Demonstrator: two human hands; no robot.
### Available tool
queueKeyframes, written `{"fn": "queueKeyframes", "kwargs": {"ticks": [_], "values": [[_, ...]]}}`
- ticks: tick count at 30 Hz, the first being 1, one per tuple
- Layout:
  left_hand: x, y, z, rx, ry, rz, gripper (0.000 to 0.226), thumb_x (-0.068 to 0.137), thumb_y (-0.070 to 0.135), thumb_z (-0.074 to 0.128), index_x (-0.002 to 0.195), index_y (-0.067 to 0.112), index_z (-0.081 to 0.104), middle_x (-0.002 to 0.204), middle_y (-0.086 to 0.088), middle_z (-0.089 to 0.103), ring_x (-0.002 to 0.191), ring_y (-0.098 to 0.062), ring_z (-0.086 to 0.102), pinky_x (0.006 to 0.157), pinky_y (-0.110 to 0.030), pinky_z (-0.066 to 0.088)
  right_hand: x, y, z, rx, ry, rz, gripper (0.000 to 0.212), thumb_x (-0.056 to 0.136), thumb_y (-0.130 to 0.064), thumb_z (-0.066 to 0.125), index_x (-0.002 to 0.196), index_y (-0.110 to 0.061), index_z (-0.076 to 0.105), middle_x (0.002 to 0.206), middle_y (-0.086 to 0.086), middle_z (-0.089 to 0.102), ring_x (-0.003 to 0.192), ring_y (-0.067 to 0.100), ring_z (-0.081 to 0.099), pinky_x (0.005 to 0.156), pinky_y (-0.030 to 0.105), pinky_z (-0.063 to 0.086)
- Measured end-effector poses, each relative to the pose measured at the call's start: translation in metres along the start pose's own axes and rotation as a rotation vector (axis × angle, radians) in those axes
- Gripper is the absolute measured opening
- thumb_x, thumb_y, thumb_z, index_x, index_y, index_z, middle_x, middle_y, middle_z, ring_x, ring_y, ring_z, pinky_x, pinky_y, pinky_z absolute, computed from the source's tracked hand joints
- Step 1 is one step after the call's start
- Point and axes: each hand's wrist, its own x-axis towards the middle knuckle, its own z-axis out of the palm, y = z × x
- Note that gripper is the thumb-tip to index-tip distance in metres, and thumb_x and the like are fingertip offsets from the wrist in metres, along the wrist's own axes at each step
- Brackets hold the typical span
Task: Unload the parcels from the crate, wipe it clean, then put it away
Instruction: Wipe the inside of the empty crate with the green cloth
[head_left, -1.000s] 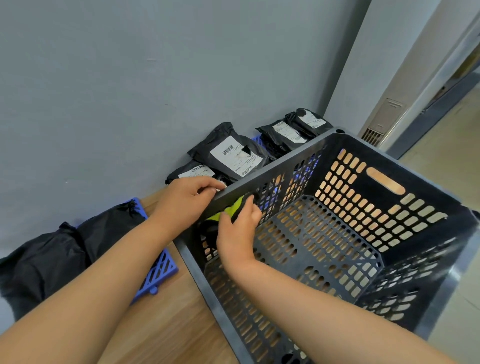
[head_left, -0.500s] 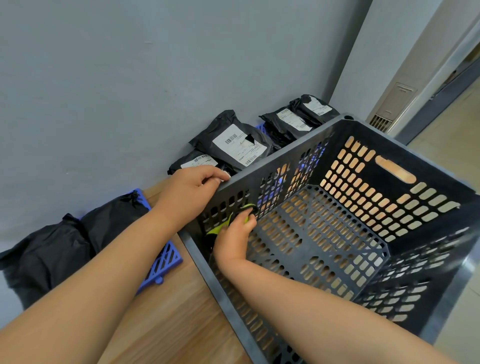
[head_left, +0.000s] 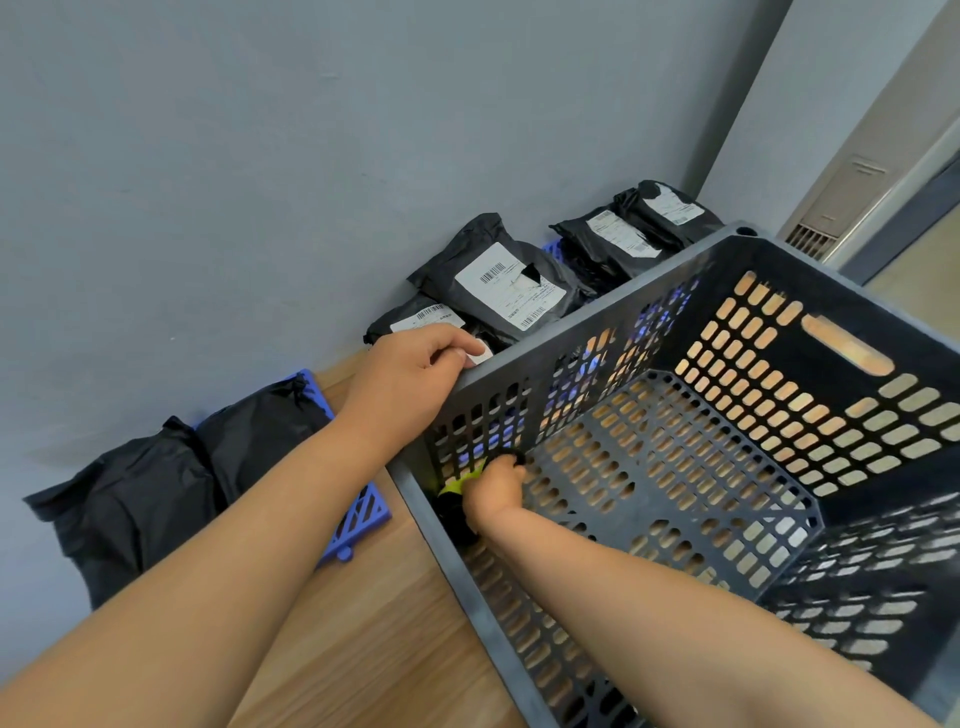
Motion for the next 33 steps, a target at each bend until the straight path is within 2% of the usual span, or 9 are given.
{"fn": "queueKeyframes", "kwargs": {"ticks": [1,4,7,11,15,22,26,29,33], "values": [[0.000,0.000,0.000,-0.009,0.001,0.001,0.026,0.092,0.016,0.050,0.098,0.028,0.071,0.086,0.016,0.070,0.082,-0.004,0.064,0.078,-0.039,0.054,-0.005,-0.006,-0.005,0.153,0.039,0.054,0.048,0.098,-0.016,0.037,0.142,0.001,0.027,0.145,0.020,0.029,0.133,0.035,0.030,0.106,0.037,0.029],[0.000,-0.001,0.000,-0.053,0.004,0.002,0.026,0.092,0.013,0.049,0.097,0.027,0.071,0.086,0.015,0.070,0.081,0.001,0.062,0.072,-0.028,0.052,-0.015,-0.014,-0.009,-0.144,0.000,-0.027,0.042,0.100,-0.014,0.034,0.140,-0.003,0.026,0.149,0.013,0.024,0.131,0.030,0.036,0.105,0.034,0.034],[0.000,-0.002,0.000,-0.100,0.010,-0.012,0.027,0.094,0.012,0.047,0.097,0.026,0.070,0.087,0.013,0.069,0.080,0.005,0.061,0.068,-0.015,0.045,-0.034,-0.020,-0.022,0.070,0.077,-0.166,0.042,0.091,-0.012,0.056,0.126,-0.005,0.034,0.138,0.013,0.030,0.110,0.027,0.051,0.091,0.036,0.046],[-0.001,-0.001,-0.001,-0.166,0.052,-0.003,0.026,0.096,0.010,0.045,0.097,0.022,0.069,0.086,0.009,0.069,0.083,0.002,0.062,0.069,-0.009,0.046,-0.062,-0.022,-0.039,0.306,0.114,-0.414,0.041,0.088,-0.011,0.062,0.117,-0.018,0.036,0.120,-0.001,0.034,0.089,0.002,0.044,0.077,0.013,0.040],[-0.001,-0.001,-0.001,-0.193,0.065,-0.004,0.026,0.096,0.011,0.046,0.096,0.022,0.069,0.085,0.009,0.069,0.082,-0.001,0.063,0.067,-0.009,0.045,-0.074,-0.018,-0.043,0.358,0.133,-0.709,0.040,0.083,-0.006,0.065,0.106,-0.025,0.038,0.106,-0.010,0.035,0.096,-0.017,0.039,0.078,-0.001,0.034],[-0.001,-0.002,0.000,-0.202,0.093,-0.007,0.025,0.095,0.010,0.046,0.096,0.019,0.069,0.083,0.005,0.070,0.080,-0.001,0.063,0.066,-0.008,0.044,-0.057,0.003,-0.036,0.167,0.106,-1.148,0.046,0.077,0.001,0.062,0.115,-0.016,0.043,0.116,0.009,0.039,0.099,0.008,0.045,0.084,0.019,0.045],[-0.001,-0.002,0.000,-0.212,0.093,-0.021,0.025,0.095,0.009,0.045,0.096,0.017,0.069,0.084,0.004,0.070,0.079,-0.001,0.063,0.064,-0.006,0.043,-0.039,0.008,-0.035,-0.059,0.097,-1.341,0.041,0.075,-0.009,0.045,0.116,-0.014,0.042,0.120,0.005,0.035,0.095,0.025,0.046,0.069,0.035,0.051],[-0.002,-0.001,0.001,-0.203,0.098,-0.016,0.026,0.095,0.008,0.044,0.096,0.016,0.069,0.085,0.002,0.069,0.077,0.001,0.062,0.064,-0.006,0.043,-0.028,0.016,-0.031,-0.186,0.071,-1.391,0.041,0.072,-0.005,0.044,0.113,-0.011,0.042,0.117,0.008,0.036,0.089,0.028,0.048,0.064,0.033,0.046],[-0.003,0.000,0.002,-0.179,0.106,-0.012,0.026,0.096,0.008,0.044,0.096,0.016,0.068,0.085,0.001,0.069,0.078,0.001,0.061,0.064,-0.004,0.041,-0.008,0.039,-0.026,-0.536,-0.192,-1.310,0.048,0.074,0.007,0.062,0.117,-0.007,0.045,0.125,0.020,0.043,0.095,0.040,0.057,0.068,0.041,0.052]]}}
